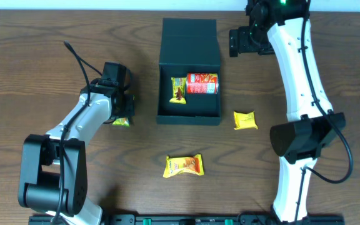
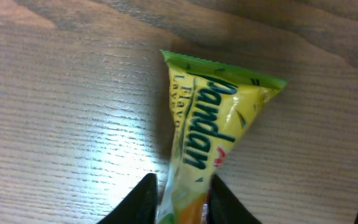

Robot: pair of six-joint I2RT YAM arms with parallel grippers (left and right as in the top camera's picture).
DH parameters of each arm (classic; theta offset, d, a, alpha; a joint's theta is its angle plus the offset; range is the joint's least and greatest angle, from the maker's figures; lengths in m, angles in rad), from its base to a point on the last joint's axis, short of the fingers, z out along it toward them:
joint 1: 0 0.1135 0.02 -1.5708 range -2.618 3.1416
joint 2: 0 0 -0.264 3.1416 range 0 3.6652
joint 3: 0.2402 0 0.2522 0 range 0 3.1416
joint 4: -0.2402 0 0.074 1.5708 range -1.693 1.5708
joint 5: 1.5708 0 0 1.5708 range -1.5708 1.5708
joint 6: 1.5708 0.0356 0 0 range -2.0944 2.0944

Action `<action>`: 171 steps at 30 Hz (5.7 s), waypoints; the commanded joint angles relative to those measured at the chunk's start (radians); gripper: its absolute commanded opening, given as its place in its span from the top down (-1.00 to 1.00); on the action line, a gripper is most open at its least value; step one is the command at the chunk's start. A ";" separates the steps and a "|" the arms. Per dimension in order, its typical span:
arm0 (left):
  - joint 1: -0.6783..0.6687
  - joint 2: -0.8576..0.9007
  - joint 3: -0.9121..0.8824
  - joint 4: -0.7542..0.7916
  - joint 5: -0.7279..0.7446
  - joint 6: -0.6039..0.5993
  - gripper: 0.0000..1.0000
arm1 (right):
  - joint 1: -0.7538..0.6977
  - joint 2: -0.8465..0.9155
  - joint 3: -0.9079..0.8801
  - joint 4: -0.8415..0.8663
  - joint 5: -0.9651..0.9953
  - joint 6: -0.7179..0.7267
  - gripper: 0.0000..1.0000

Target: Pack container

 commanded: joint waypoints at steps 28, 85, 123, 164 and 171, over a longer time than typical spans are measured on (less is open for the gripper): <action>0.002 0.002 0.182 -0.106 0.114 -0.013 0.86 | -0.003 -0.006 0.000 0.054 -0.003 0.011 -0.99; -0.250 -0.240 0.597 -0.464 -0.290 -0.037 -0.91 | -0.029 -0.130 0.000 -0.133 -0.160 -0.127 -0.93; 0.088 -0.309 0.596 -0.571 -0.164 0.183 -0.91 | 0.422 -0.159 -0.686 0.545 -0.211 0.115 -0.38; 0.088 -0.309 0.596 -0.559 -0.165 0.183 -0.91 | 0.430 -0.050 -0.768 0.774 -0.314 -0.068 0.31; 0.088 -0.309 0.596 -0.551 -0.165 0.184 -0.91 | 0.429 -0.029 -0.768 0.778 -0.247 -0.068 0.33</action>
